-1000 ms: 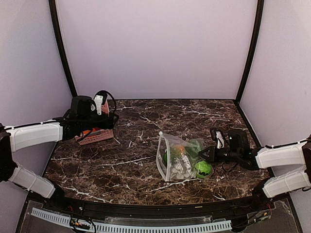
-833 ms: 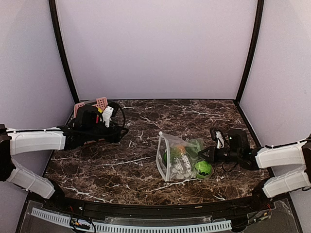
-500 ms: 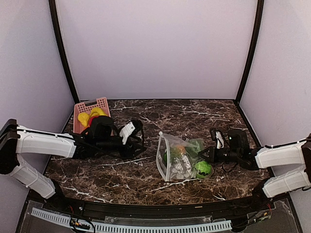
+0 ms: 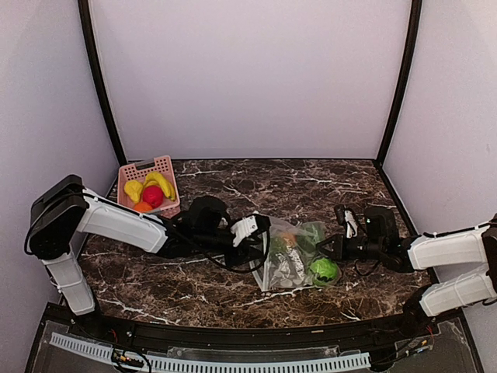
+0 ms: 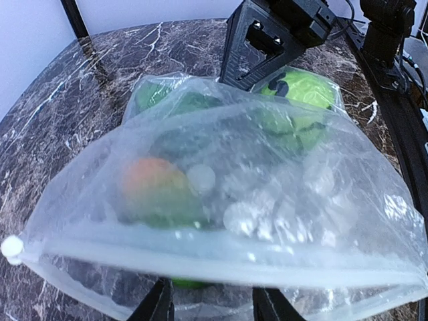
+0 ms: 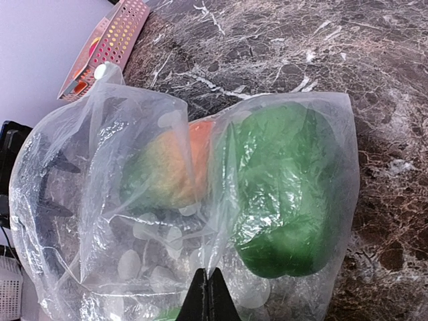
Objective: Open the zip-top bag and remove the fake food
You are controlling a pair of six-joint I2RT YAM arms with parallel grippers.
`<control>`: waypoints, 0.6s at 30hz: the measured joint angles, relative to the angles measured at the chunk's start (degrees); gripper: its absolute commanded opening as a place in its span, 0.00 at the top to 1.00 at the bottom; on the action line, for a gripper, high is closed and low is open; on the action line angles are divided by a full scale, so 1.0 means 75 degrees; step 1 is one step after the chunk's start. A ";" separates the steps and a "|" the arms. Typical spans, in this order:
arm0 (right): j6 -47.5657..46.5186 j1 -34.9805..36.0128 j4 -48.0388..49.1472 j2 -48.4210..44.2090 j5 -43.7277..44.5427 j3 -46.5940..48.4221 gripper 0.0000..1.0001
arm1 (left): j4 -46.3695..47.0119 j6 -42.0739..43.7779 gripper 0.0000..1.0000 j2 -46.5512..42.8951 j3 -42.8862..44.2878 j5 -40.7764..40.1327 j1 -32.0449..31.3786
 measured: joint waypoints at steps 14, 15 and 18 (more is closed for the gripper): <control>-0.0038 0.0000 0.0073 0.0003 -0.0090 0.0000 1.00 | 0.0058 0.0198 0.31 0.1865 0.1757 -0.0262 -0.0012; -0.0044 0.0000 0.0085 0.0012 -0.0102 0.0000 1.00 | 0.0052 0.0195 0.32 0.1953 0.1813 -0.0286 -0.0012; -0.0047 0.0000 0.0157 0.0090 -0.0128 0.0000 1.00 | -0.0050 0.0195 0.35 0.2221 0.2028 -0.0318 -0.0012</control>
